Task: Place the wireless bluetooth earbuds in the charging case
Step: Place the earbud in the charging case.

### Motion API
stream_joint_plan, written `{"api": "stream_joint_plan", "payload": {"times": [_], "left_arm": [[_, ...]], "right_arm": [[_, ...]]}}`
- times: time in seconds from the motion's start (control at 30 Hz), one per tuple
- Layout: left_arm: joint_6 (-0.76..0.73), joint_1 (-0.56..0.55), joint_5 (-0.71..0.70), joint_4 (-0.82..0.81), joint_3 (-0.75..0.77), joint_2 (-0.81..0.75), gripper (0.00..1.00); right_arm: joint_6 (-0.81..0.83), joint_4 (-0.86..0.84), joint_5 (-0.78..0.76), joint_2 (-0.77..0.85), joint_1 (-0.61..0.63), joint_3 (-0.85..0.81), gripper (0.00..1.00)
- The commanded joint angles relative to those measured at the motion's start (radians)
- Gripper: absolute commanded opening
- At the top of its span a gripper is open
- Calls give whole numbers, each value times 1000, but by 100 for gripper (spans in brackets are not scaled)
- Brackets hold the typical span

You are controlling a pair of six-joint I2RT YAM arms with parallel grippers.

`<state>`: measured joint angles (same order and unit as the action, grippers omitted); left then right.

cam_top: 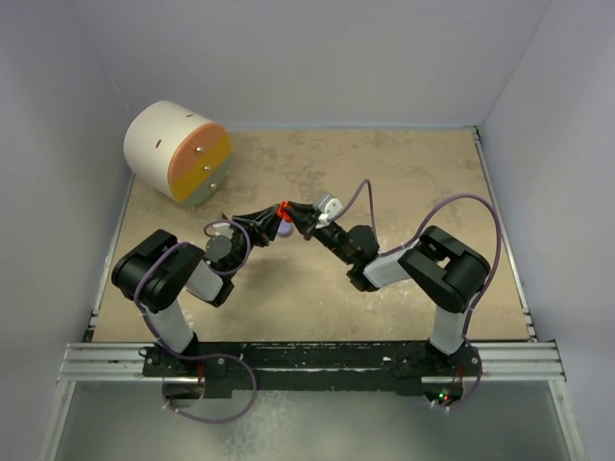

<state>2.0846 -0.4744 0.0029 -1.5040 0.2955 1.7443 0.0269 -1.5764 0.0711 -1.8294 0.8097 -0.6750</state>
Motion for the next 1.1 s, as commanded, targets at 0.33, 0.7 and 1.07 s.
{"api": "stream_joint_plan", "payload": {"times": [0.33, 0.7, 1.07], "left_arm": [[65, -4, -16, -217, -2, -37, 0], [64, -4, -17, -218, -4, -36, 0], [67, -5, -24, -216, 2, -41, 0]], "right_arm": [[9, -347, -11, 1, -10, 3, 0], [17, -354, -24, 16, -18, 18, 0], [16, -364, -27, 22, -24, 34, 0]]}}
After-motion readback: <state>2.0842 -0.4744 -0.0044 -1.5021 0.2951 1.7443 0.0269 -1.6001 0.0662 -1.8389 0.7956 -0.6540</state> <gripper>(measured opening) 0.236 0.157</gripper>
